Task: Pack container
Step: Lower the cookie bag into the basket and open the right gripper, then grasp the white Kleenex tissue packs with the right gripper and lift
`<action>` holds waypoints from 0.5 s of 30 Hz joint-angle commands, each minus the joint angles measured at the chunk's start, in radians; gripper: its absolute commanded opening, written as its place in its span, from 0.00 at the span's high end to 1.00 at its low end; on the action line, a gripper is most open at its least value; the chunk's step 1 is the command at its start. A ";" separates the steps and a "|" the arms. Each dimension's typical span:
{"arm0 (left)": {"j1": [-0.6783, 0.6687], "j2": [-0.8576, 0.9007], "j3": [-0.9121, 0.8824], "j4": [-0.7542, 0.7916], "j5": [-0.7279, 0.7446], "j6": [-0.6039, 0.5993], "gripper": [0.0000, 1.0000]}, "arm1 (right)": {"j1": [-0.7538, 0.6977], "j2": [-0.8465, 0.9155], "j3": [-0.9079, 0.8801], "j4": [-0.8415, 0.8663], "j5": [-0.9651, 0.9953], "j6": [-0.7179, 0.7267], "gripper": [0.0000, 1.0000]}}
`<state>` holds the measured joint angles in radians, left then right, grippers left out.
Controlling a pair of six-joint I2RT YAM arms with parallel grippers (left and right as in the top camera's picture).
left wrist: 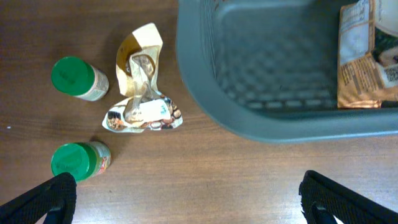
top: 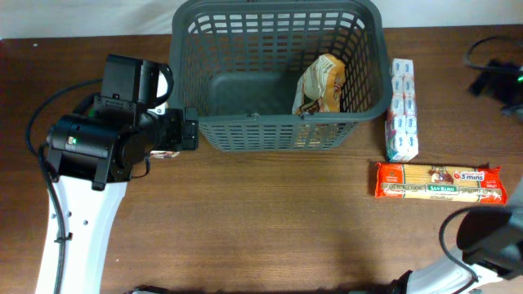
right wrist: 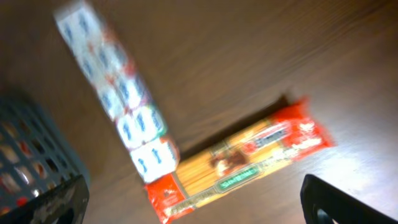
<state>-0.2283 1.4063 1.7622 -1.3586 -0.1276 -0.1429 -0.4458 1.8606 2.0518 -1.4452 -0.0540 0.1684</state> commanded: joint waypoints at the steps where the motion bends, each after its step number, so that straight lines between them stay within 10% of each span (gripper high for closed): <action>1: 0.004 0.000 0.004 0.016 0.008 0.001 0.01 | 0.034 0.011 -0.176 0.081 -0.132 -0.042 0.00; 15: 0.004 0.005 0.004 0.023 0.008 0.001 0.01 | 0.162 0.045 -0.547 0.639 -0.213 -0.193 0.11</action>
<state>-0.2283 1.4063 1.7622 -1.3384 -0.1276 -0.1429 -0.3130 1.8847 1.5448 -0.8688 -0.2546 0.0208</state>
